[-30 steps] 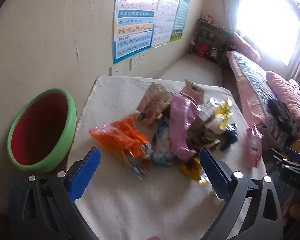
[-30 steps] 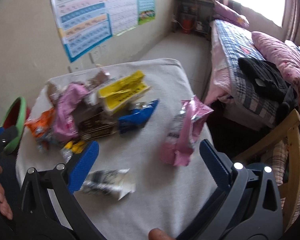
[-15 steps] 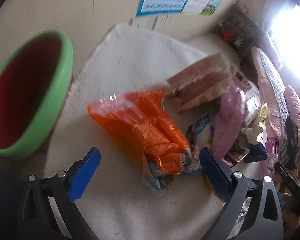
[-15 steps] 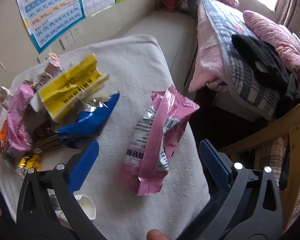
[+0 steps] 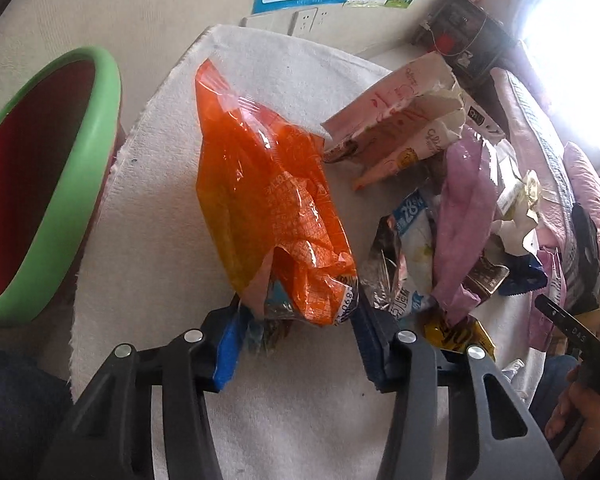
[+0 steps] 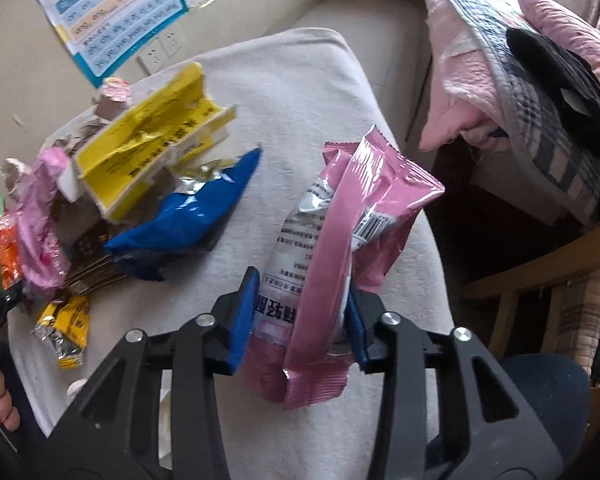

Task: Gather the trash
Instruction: 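Grasp the orange bag with the left tool while the right tool grasps the pink bag, then carry both bags over the red bucket and open both tools to drop them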

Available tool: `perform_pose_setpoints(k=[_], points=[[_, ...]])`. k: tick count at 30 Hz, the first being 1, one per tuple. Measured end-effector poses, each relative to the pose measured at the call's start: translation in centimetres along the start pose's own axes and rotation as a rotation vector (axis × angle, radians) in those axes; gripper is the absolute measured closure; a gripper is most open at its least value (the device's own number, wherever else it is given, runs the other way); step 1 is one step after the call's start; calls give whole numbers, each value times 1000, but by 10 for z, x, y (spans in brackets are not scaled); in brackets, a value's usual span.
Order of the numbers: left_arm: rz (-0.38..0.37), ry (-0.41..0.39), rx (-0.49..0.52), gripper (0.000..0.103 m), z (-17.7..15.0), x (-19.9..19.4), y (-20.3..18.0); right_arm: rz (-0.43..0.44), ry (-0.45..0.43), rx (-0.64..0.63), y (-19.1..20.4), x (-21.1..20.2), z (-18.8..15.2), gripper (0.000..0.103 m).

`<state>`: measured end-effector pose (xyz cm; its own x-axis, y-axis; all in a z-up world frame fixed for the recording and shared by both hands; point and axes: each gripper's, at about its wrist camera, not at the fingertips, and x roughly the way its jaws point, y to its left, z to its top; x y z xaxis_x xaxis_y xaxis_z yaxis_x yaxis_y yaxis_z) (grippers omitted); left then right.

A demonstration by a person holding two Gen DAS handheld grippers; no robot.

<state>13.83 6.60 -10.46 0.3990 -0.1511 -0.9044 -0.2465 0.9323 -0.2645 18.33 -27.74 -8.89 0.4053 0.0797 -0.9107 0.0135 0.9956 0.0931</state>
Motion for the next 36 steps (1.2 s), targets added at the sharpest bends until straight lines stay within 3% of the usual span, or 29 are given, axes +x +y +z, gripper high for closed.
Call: perform_pose_setpoints(k=[12, 19, 26, 36], points=[[2, -119, 74, 58, -3, -52, -4, 45, -139, -70, 25, -62, -1, 71], [-11, -201, 84, 58, -5, -91, -6, 116, -203, -132, 59, -104, 1, 71], [-4, -269, 71, 58, 3, -123, 11, 237, -258, -224, 126, -136, 8, 71], [55, -340, -21, 58, 17, -171, 78, 426, -253, -425, 248, -155, 13, 71]])
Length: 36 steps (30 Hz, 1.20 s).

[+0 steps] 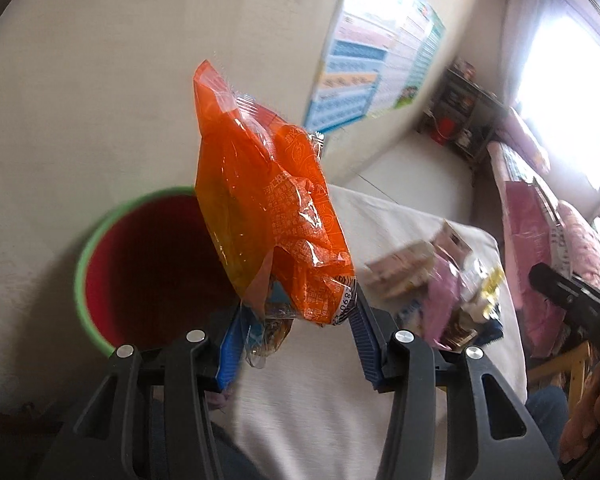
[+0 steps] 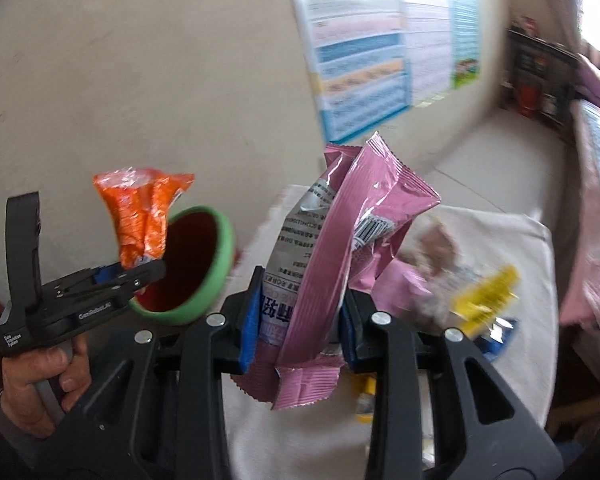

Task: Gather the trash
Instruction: 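Carry both bags over the red bucket and open both tools to drop them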

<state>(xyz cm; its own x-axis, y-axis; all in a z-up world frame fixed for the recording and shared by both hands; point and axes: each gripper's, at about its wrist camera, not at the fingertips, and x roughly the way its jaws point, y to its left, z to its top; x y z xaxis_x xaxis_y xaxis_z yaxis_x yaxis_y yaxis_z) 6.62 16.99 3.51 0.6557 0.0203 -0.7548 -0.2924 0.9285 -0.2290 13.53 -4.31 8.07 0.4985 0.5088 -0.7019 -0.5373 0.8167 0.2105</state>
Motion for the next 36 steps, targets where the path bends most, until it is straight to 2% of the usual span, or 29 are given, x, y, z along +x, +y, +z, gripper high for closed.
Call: perform_pose_setpoints(k=[8, 11, 15, 22, 32, 34, 36], points=[[40, -23, -90, 57, 15, -20, 73, 172, 39, -129, 78, 46, 24, 71], [51, -25, -115, 57, 15, -25, 98, 207, 64, -166, 100, 64, 30, 71], [5, -31, -162, 57, 14, -29, 126, 237, 110, -204, 121, 92, 31, 71], [-48, -1, -183, 57, 17, -22, 157, 266, 173, -234, 143, 138, 29, 71], [-115, 27, -250, 56, 28, 4, 175, 265, 252, -272, 166, 186, 13, 70], [-141, 37, -262, 51, 28, 9, 177, 267, 266, -277, 168, 191, 8, 67], [-131, 42, -273, 43, 24, 9, 183, 254, 275, -284, 169, 196, 4, 55]])
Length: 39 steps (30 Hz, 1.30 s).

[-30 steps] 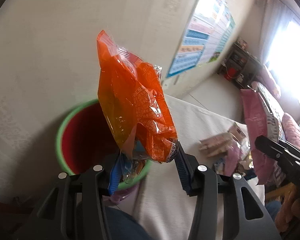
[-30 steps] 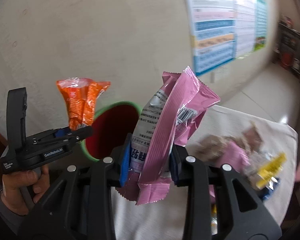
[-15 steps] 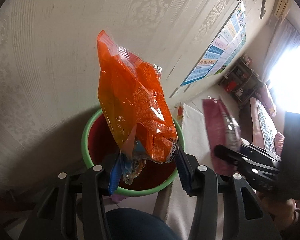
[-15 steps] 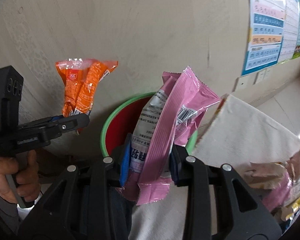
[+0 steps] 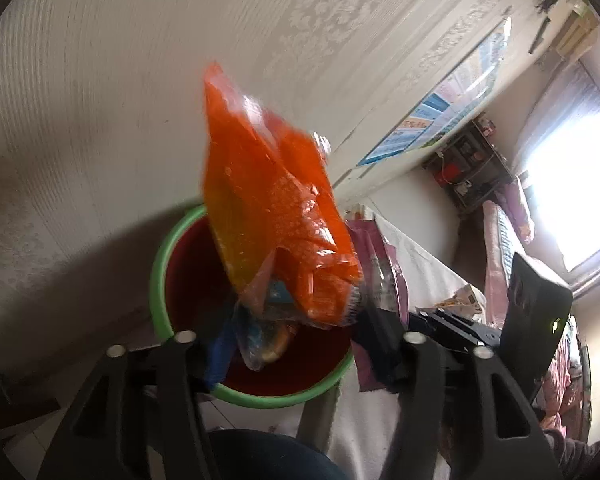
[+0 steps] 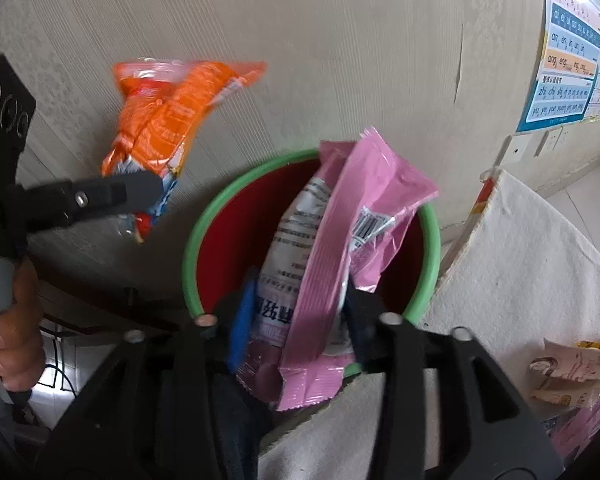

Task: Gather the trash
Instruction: 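Carry both bags over the red bucket and open both tools to drop them, then move both open tools back over the wrapper pile on the table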

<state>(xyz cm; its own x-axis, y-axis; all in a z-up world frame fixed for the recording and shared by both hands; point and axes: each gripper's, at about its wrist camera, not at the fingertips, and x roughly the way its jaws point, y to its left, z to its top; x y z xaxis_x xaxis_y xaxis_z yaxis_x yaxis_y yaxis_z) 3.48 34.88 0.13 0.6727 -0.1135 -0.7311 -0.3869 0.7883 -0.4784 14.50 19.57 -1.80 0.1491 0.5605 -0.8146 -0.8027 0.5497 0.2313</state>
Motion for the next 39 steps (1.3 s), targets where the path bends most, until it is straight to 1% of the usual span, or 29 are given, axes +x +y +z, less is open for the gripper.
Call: perform_pose_setpoints(k=[1, 2, 3, 4, 7, 10, 14, 17, 21, 26, 39], points=[[3, -6, -5, 42, 0, 1, 2, -8, -1, 1, 0, 0, -1, 53], [-1, -7, -10, 40, 0, 1, 3, -16, -4, 3, 1, -1, -1, 46], [-2, -7, -10, 33, 0, 2, 3, -22, -8, 2, 1, -2, -1, 38], [2, -12, -10, 26, -1, 1, 3, -26, -13, -2, 1, -3, 0, 37], [19, -26, -4, 18, -4, -1, 1, -40, -18, -17, 2, -5, 1, 34], [54, -45, 16, 12, -8, -6, -6, -54, -27, -7, 1, -12, 0, 32], [85, -71, 45, 9, -16, -14, -18, -98, -42, 34, -5, -32, -6, 30], [87, -73, 69, 8, -23, -15, -32, -137, -65, 67, -13, -54, -16, 28], [70, -64, 101, 8, -35, -18, -54, -191, -91, 117, -32, -85, -32, 27], [37, -47, 171, 8, -48, -15, -97, -245, -133, 184, -53, -128, -56, 26], [-38, 0, 306, 8, -86, 3, -204, -390, -196, 331, -118, -211, -129, 25]])
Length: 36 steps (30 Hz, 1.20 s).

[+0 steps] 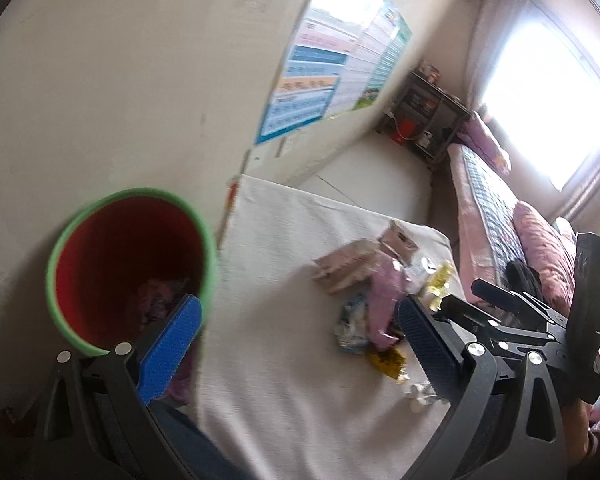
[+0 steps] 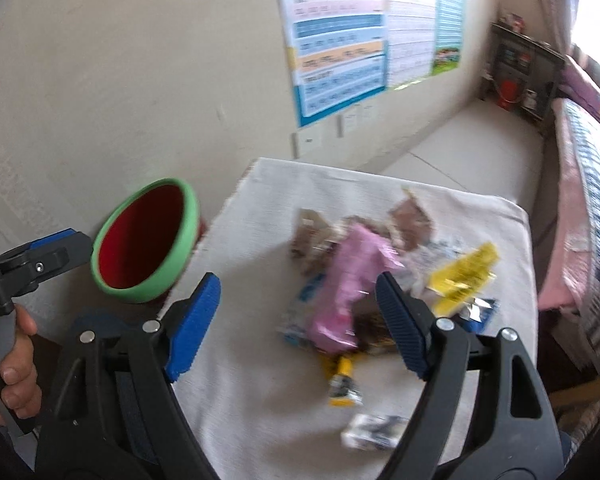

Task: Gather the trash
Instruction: 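Move both open tools back over the wrapper pile on the table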

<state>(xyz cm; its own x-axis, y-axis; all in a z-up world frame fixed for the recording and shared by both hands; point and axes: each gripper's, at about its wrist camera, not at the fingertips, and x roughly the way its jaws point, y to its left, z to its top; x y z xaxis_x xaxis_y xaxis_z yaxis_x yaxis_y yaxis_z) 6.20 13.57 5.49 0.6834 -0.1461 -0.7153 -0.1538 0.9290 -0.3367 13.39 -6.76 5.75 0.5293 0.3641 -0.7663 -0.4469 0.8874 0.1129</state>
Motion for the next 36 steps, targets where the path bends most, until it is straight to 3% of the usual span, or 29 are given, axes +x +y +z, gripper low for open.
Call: perform_pose_setpoints(k=[13, 36], points=[[-15, 65, 121, 8, -17, 43, -79, -117, -4, 105, -85, -20, -33, 24], [33, 162, 195, 8, -21, 110, -102, -180, 84, 219, -151, 15, -60, 24]])
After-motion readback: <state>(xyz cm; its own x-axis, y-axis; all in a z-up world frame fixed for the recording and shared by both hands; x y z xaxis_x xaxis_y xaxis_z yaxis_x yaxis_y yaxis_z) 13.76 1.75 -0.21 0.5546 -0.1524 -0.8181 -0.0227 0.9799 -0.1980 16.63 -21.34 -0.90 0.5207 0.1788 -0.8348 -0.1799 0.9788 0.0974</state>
